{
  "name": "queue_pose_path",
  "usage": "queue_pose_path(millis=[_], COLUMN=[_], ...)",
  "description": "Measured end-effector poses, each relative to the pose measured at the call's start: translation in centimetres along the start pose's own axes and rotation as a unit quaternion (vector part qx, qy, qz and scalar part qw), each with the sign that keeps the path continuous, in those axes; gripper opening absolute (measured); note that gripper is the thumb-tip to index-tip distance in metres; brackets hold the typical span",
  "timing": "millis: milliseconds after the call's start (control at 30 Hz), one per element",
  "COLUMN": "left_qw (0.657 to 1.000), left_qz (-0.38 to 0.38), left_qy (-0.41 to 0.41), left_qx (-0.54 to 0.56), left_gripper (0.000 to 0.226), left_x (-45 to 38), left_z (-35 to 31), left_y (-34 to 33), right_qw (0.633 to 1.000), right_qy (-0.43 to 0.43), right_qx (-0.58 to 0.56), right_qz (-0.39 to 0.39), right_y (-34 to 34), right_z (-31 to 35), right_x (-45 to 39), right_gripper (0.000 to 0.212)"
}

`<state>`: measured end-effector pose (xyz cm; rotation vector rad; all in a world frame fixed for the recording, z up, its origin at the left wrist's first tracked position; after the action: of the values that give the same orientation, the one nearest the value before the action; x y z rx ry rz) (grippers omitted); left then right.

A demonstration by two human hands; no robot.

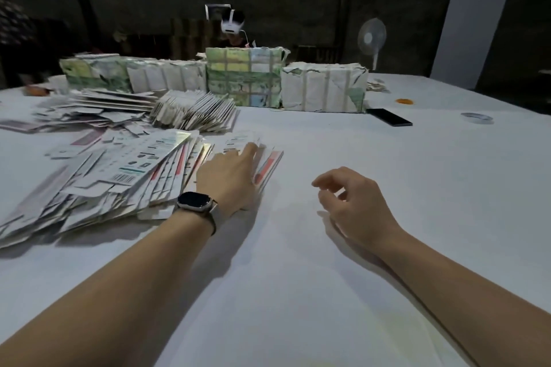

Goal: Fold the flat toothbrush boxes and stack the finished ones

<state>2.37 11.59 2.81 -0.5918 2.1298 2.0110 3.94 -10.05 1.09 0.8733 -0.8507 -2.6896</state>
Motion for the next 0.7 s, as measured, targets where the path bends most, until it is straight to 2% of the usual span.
queue_pose_path(millis=[100,167,267,367,400,500,533,567,600,667,700], left_qw=[0.999,0.998,0.996,0.987,0.978,0.944,0.928,0.901,0.861,0.781,0.761], left_qz=[-0.039,-0.045,-0.059,-0.115,-0.15,-0.217,-0.195,-0.141,-0.069,0.042,0.073], left_qy=[-0.031,-0.044,-0.066,-0.092,-0.106,-0.12,-0.103,-0.077,-0.05,0.006,0.021], left_qx=[-0.011,-0.008,-0.001,0.071,0.097,0.218,0.3,0.402,0.502,0.623,0.644], left_gripper=[0.035,0.03,0.033,0.064,0.067,0.053,0.05,0.047,0.045,0.043,0.044], left_x=[0.3,0.5,0.9,1.5,1.7,2.6,2.8,2.9,3.1,3.8,4.1], left_z=[-1.1,-1.5,-2.1,-2.9,-3.1,-4.0,-4.3,-4.8,-5.5,-6.8,-7.3], left_y=[0.0,0.0,0.8,3.1,3.9,4.8,4.3,3.5,2.5,0.6,-0.2], right_qw=[1.0,0.999,0.999,0.999,0.999,0.989,0.979,0.968,0.956,0.929,0.921], right_qy=[-0.012,-0.021,-0.031,-0.037,-0.039,-0.078,-0.103,-0.126,-0.144,-0.165,-0.172], right_qx=[-0.017,-0.024,-0.024,-0.026,-0.032,-0.122,-0.168,-0.21,-0.248,-0.322,-0.34], right_qz=[-0.008,-0.008,-0.005,-0.007,-0.01,-0.038,-0.049,-0.055,-0.058,-0.072,-0.076], right_y=[0.3,0.3,0.3,0.3,0.2,0.4,0.5,0.6,0.6,1.0,1.1], right_z=[0.0,0.1,0.1,-0.1,-0.2,-0.8,-1.0,-1.2,-1.4,-1.5,-1.5], right_x=[0.0,0.0,0.1,0.0,0.0,-0.2,-0.3,-0.4,-0.5,-0.4,-0.3], right_gripper=[0.024,0.023,0.021,0.021,0.02,0.025,0.034,0.042,0.044,0.03,0.024])
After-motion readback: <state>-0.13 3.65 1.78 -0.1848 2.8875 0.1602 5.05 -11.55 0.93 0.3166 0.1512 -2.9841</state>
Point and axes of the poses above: each hand's wrist, its own x-axis away from the middle knuckle, its own y-axis out of the back of the hand, z = x × y, the point moved 5 cm from there along -x, towards the middle knuckle
